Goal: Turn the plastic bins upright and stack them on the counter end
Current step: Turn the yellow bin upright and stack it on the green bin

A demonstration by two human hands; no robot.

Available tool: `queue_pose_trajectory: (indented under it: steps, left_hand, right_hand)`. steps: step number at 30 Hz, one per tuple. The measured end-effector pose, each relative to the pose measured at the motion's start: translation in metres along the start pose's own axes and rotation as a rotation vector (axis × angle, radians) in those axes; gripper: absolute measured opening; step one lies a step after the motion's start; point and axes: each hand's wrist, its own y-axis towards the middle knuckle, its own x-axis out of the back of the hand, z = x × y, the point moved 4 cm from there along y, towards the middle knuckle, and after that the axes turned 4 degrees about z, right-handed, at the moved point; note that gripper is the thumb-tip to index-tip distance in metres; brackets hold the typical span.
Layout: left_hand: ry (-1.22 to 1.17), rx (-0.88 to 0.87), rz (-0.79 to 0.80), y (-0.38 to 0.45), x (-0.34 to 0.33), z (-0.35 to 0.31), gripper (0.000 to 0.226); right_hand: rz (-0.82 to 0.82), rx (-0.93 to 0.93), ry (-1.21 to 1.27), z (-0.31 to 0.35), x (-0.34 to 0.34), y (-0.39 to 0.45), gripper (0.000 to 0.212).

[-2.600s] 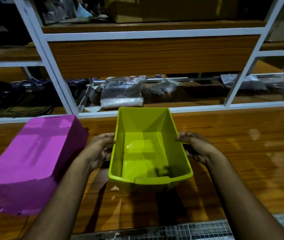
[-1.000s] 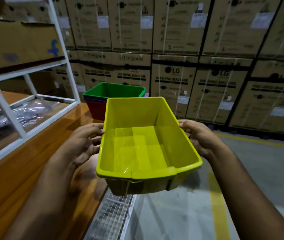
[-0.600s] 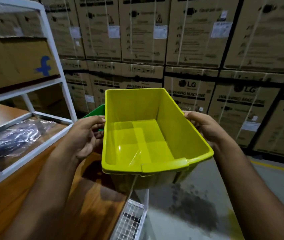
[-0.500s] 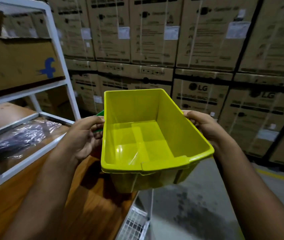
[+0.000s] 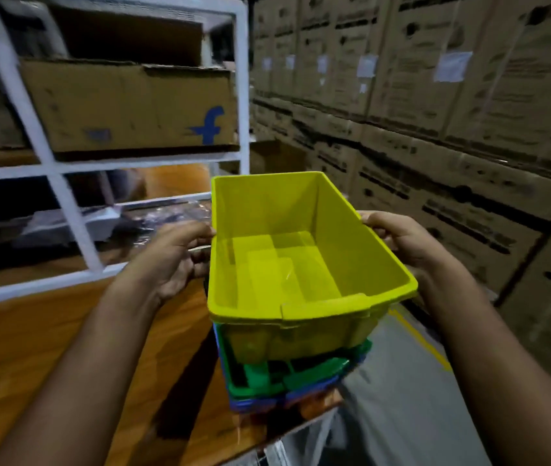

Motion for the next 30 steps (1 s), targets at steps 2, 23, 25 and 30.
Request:
queue_pose_trajectory:
  steps: [2,23,25,30]
  left_hand:
    - [-0.013,-0.014,-0.050,-0.001,0.002,-0.002,0.009]
    - [0.142,0.095,-0.341,-0.026,0.017,0.087,0.030]
    - [0.173,0.115,-0.340,-0.028,0.020,0.094,0.032]
    - [0.218,0.129,-0.360,-0.030,0.023,0.105,0.029]
  right_hand:
    - [0.072,-0.030,0.007,-0.001,0.005,0.018,0.041]
    - [0.191,-0.151,-0.197,-0.097,0.054,0.074,0.024]
    - [0.203,-0.156,-0.217,-0.102,0.055,0.070,0.025]
    - [0.191,-0.098,-0.324,-0.106,0.056,0.065,0.024]
